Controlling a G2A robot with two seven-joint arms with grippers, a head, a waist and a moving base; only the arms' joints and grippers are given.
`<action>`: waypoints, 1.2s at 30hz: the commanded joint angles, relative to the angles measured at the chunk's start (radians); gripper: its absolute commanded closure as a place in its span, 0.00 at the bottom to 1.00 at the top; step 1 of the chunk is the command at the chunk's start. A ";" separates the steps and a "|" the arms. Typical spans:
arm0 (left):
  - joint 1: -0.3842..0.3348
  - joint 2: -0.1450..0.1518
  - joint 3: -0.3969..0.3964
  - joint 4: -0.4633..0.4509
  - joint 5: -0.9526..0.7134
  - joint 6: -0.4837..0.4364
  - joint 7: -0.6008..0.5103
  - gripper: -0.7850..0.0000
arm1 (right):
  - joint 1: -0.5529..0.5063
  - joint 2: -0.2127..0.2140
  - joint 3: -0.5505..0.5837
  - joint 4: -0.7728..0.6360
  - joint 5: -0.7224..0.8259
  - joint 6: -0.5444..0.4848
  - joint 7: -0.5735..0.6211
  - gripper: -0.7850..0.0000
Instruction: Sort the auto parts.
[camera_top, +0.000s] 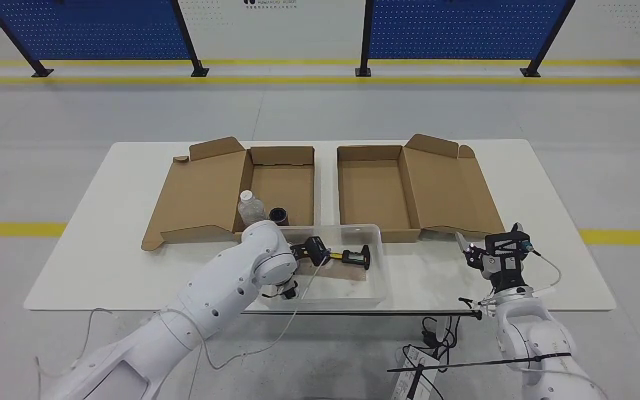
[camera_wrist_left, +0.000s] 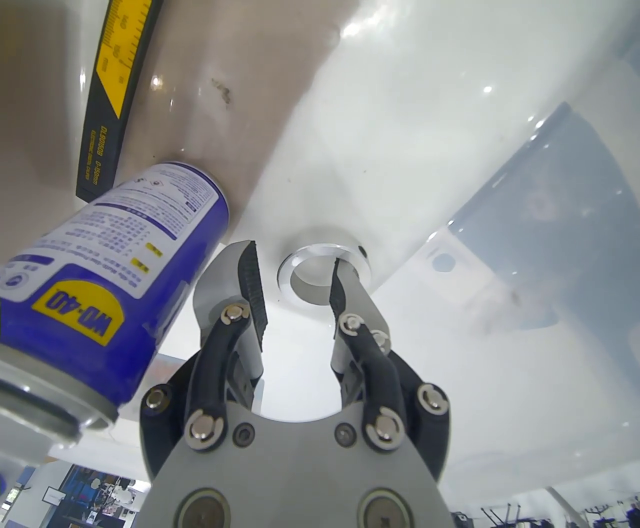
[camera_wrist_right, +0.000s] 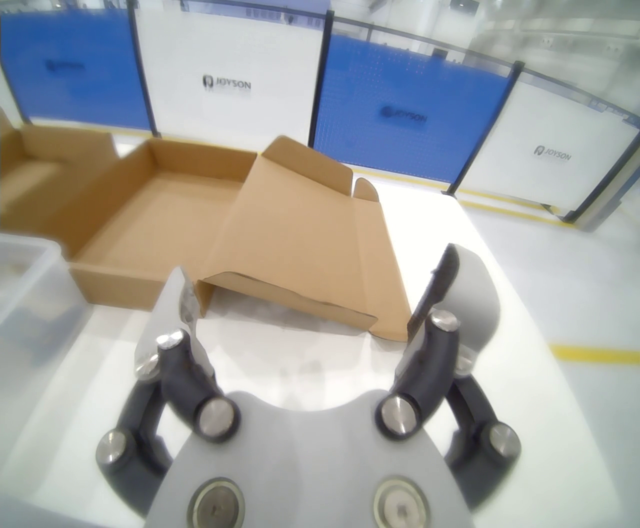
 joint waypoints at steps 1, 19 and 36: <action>-0.001 -0.001 0.001 0.002 0.002 0.003 0.003 0.58 | 0.000 0.000 0.000 0.000 0.000 0.000 0.000 0.00; -0.004 -0.009 0.009 0.027 0.014 0.025 0.012 0.67 | 0.000 0.000 0.000 0.000 0.000 0.000 0.000 0.00; -0.003 -0.017 0.020 0.040 0.024 0.029 0.020 0.78 | 0.000 0.000 0.000 0.000 0.000 0.000 0.000 0.00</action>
